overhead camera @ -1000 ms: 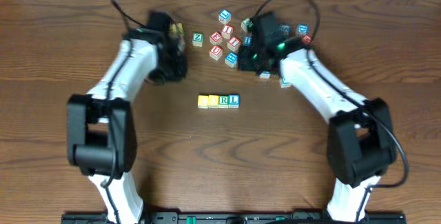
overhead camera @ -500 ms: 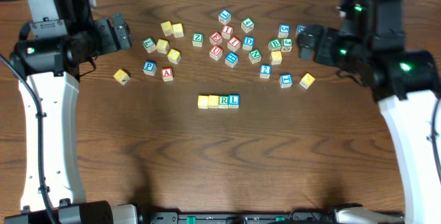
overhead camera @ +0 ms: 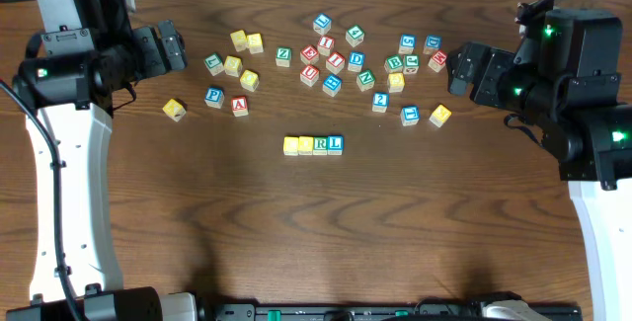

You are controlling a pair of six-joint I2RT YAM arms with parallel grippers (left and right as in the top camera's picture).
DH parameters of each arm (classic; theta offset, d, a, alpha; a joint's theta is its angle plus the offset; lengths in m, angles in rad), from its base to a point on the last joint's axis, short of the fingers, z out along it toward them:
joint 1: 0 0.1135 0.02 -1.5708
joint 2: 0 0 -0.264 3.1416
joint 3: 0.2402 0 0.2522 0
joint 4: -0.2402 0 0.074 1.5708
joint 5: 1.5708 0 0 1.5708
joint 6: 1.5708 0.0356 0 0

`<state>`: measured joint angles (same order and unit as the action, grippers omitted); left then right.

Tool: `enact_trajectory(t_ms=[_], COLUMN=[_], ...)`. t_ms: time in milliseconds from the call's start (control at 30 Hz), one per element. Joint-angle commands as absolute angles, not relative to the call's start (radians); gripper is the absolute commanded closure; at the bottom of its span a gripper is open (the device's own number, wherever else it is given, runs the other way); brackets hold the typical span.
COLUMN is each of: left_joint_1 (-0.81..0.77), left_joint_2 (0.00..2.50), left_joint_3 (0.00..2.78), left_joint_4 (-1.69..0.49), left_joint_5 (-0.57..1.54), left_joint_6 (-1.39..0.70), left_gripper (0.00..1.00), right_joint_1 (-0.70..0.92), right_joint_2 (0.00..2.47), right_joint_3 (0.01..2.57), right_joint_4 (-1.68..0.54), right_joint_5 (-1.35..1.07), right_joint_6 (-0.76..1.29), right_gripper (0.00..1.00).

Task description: Spell out CORL

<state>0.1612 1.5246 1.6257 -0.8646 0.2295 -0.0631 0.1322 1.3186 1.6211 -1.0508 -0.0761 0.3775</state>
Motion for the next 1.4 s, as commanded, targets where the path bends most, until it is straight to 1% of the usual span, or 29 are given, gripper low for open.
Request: enact_trajectory(t_ms=[0, 233, 333, 533, 600, 633, 700, 800, 967, 1133, 1267, 1367], left_joint_1=[0.165, 0.165, 0.165, 0.165, 0.165, 0.165, 0.165, 0.165, 0.165, 0.165, 0.165, 0.165], left_joint_2=[1.523, 1.523, 1.523, 1.523, 1.523, 1.523, 1.523, 1.523, 1.523, 1.523, 1.523, 1.523], left_joint_3=[1.637, 1.637, 1.637, 1.637, 1.637, 1.637, 1.637, 1.637, 1.637, 1.637, 1.637, 1.637], left_joint_4=[-0.867, -0.867, -0.867, -0.867, -0.868, -0.867, -0.867, -0.867, -0.867, -0.867, -0.867, -0.867], left_joint_5=[0.223, 0.223, 0.223, 0.223, 0.223, 0.223, 0.223, 0.223, 0.223, 0.223, 0.223, 0.223], left_joint_6=[-0.064, -0.064, -0.064, -0.064, -0.064, -0.064, -0.064, -0.064, -0.064, -0.064, -0.064, -0.064], left_gripper=[0.0, 0.0, 0.0, 0.0, 0.0, 0.0, 0.01, 0.0, 0.01, 0.0, 0.0, 0.0], right_joint_1=[0.127, 0.125, 0.125, 0.125, 0.124, 0.117, 0.11, 0.11, 0.11, 0.11, 0.11, 0.11], right_joint_2=[1.315, 1.289, 1.194, 0.873, 0.697, 0.542, 0.416, 0.284, 0.133, 0.065, 0.004, 0.005], right_joint_3=[1.63, 1.602, 1.492, 1.08, 0.876, 0.71, 0.567, 0.422, 0.218, 0.094, 0.011, 0.006], right_joint_4=[-1.056, -1.07, -0.969, -0.616, -0.468, -0.344, -0.242, -0.157, -0.061, -0.017, -0.009, -0.067], right_joint_5=[0.012, 0.074, 0.076, 0.076, 0.076, 0.068, 0.068, 0.069, 0.069, 0.068, 0.068, 0.068], right_joint_6=[0.364, 0.353, 0.297, 0.199, 0.185, 0.186, 0.186, 0.185, 0.185, 0.186, 0.186, 0.186], right_gripper=[0.01, 0.01, 0.01, 0.01, 0.01, 0.01, 0.01, 0.01, 0.01, 0.01, 0.01, 0.01])
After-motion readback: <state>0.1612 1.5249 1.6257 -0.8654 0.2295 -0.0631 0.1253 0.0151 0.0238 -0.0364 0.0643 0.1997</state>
